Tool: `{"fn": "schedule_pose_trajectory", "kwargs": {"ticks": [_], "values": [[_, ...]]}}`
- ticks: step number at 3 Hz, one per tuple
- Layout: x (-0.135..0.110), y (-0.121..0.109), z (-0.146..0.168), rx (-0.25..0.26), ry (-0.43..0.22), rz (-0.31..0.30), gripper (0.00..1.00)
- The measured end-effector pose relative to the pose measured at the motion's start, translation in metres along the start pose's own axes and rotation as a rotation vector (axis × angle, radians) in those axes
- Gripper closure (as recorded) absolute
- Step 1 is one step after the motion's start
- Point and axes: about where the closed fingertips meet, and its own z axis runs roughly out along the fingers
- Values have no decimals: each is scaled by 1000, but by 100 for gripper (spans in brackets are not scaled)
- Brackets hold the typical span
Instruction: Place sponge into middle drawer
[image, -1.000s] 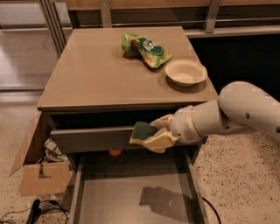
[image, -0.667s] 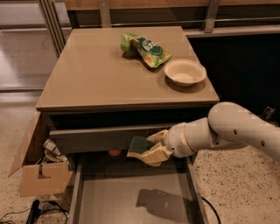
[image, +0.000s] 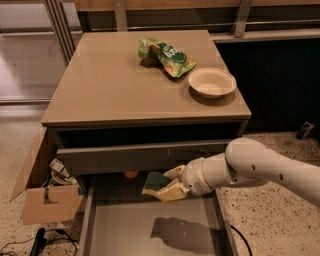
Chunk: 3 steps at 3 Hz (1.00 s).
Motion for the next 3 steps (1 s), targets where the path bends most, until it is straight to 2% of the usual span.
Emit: {"fn": "schedule_pose_trajectory", "kwargs": {"ticks": [1,2,3], "values": [[31,-4,47,-62,23,73,100],[78,-11,88,-89,43,161,100],[118,-18,120,-83,57,210,100]]}}
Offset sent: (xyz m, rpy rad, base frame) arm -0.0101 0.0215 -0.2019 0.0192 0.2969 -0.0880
